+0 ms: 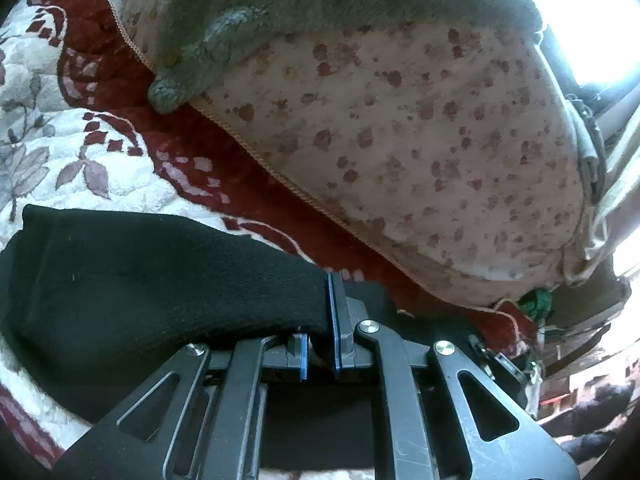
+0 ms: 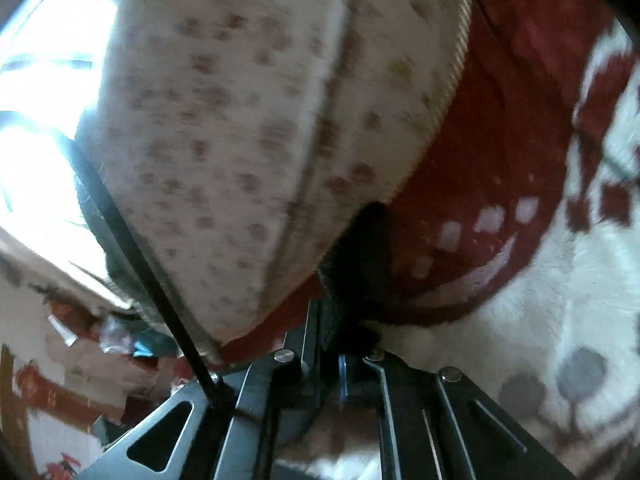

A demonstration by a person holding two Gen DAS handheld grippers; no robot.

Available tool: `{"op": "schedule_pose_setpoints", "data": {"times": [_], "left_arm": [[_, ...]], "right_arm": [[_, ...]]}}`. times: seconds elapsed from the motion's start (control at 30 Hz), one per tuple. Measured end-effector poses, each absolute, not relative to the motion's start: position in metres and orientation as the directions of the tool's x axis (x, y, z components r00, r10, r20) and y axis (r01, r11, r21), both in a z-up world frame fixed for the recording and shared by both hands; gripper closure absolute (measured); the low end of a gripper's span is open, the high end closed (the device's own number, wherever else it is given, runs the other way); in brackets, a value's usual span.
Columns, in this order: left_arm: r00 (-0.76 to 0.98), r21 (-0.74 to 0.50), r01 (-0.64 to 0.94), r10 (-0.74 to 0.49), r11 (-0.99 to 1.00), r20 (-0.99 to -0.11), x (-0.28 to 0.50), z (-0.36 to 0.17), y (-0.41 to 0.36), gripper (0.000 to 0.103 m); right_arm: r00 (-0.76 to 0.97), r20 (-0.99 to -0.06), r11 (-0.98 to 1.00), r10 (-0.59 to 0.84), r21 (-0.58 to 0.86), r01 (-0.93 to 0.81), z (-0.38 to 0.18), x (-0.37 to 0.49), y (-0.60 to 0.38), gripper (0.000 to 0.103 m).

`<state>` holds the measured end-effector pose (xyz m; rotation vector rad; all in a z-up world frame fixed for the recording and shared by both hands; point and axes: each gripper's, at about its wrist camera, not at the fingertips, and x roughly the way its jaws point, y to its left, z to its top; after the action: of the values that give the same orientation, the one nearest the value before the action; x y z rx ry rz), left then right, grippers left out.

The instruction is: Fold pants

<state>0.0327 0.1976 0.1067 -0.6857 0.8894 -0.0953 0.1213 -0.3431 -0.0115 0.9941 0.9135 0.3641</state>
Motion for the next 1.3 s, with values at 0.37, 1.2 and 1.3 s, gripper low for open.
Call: {"op": "schedule_pose_setpoints", "data": {"times": [0.37, 1.2, 1.3], "left_arm": [[0.664, -0.456, -0.069, -0.301, 0.887, -0.685, -0.042, 0.107, 0.169, 0.096], [0.618, -0.419, -0.219, -0.207, 0.881, -0.759, -0.081, 0.047, 0.206, 0.085], [0.657, -0.407, -0.237, -0.164, 0.882, -0.736, -0.101, 0.063, 0.227, 0.075]], "right_arm": [[0.647, -0.416, 0.554, 0.638, 0.832, -0.011, 0.063, -0.001, -0.391, 0.098], [0.493, -0.674, 0.703, 0.550, 0.692, 0.163, -0.002, -0.069, -0.373, 0.082], [0.524, -0.703, 0.786, 0.481, 0.611, 0.098, 0.032, -0.074, -0.365, 0.078]]}}
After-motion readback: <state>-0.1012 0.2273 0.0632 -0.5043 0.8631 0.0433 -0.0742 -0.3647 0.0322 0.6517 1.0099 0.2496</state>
